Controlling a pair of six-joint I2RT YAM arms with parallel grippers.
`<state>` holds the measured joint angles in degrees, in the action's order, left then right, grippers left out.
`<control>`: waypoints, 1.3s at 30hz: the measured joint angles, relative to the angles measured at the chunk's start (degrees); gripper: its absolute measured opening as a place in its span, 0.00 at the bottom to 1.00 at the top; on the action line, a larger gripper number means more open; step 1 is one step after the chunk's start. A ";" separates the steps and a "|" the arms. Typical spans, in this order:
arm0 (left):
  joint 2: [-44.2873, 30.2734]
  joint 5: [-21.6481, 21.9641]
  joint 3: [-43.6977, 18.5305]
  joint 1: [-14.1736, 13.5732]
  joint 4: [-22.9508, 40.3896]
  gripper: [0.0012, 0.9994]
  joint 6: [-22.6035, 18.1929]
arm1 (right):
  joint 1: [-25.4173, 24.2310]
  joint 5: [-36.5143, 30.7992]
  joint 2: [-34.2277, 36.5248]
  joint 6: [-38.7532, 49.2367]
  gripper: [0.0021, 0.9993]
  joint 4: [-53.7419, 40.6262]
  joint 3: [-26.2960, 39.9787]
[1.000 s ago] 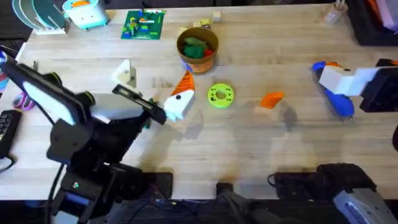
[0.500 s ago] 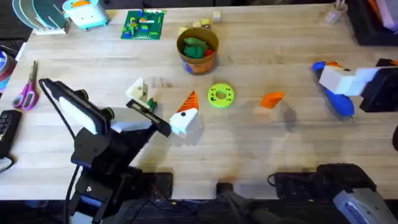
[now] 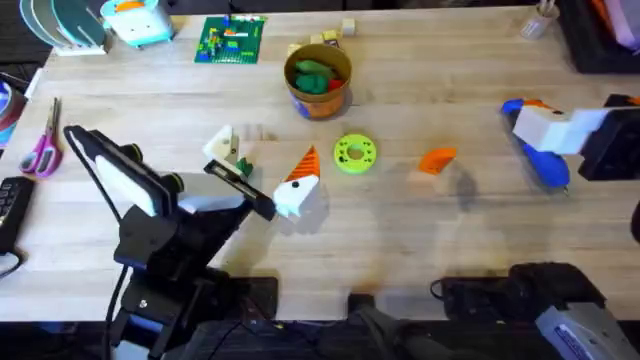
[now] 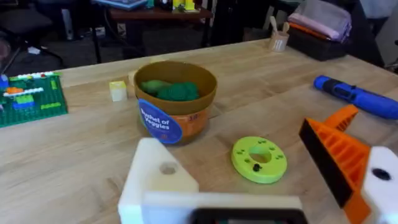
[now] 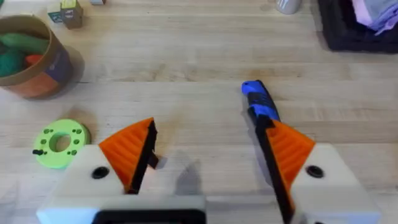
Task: Pick up the gripper from the table and insert it into the empty holder that is missing its gripper. Then pick up a screw, insert it into the mounting hole, and use the screwdriver to tighten it. Finally, clean up the table by picking up the vegetable and placing it into the bucket.
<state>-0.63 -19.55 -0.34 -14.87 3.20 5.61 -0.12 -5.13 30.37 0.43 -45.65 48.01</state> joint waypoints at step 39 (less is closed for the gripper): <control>0.00 -9.64 0.00 0.00 -0.24 0.99 0.02 | 2.24 14.27 12.78 -0.93 0.99 -0.61 -1.05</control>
<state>-0.62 -29.19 -0.34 -14.87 2.96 5.63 2.12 9.15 43.15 -0.50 -46.26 46.96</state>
